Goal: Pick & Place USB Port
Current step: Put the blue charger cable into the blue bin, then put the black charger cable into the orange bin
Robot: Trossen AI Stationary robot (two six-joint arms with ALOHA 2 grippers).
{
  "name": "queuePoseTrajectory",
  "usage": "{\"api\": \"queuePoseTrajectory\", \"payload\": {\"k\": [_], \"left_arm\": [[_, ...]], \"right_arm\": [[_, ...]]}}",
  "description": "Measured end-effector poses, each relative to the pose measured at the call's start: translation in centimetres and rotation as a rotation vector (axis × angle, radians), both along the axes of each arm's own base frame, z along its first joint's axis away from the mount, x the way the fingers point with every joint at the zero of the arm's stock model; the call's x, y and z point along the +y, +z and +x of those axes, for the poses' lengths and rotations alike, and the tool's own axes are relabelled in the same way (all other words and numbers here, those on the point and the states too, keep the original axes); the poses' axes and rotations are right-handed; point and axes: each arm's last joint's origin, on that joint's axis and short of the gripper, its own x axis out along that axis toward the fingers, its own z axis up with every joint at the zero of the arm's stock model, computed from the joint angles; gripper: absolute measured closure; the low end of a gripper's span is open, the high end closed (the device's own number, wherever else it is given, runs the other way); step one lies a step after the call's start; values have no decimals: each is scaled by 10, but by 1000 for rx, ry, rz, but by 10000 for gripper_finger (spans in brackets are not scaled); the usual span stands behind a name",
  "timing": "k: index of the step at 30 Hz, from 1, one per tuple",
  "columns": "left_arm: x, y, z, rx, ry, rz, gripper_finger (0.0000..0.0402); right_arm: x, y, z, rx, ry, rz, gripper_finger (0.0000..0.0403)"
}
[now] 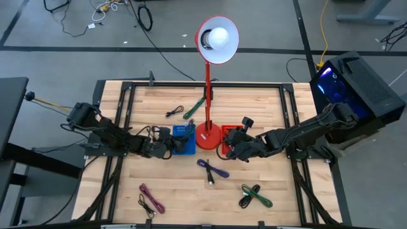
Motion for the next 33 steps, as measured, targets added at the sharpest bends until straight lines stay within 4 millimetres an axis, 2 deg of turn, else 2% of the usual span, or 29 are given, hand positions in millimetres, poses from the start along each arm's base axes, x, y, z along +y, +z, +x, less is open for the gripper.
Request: {"api": "queuePoseTrajectory", "payload": {"k": [9, 13, 17, 20, 23, 28, 33], "left_arm": [[0, 2, 0, -7, -2, 2, 210], [1, 17, -3, -25, -35, 60, 209], [4, 43, -10, -25, -119, 167, 209], [13, 55, -25, 47, -138, 173, 213], [24, 61, -48, 120, -123, 82, 222], [35, 59, -86, 239, -86, -157, 236], [37, 54, -110, 347, -77, -355, 244]], "right_arm": [[0, 0, -1, 8, 0, -3, 317], [0, -1, -1, 13, 0, -4, 317], [0, -1, -1, 13, 1, -4, 317], [0, -1, -1, 14, 2, -4, 317], [0, -1, -1, 18, 12, 7, 317], [1, -1, -1, 19, 17, 13, 317], [1, -1, -1, 23, 21, 8, 317]]}}
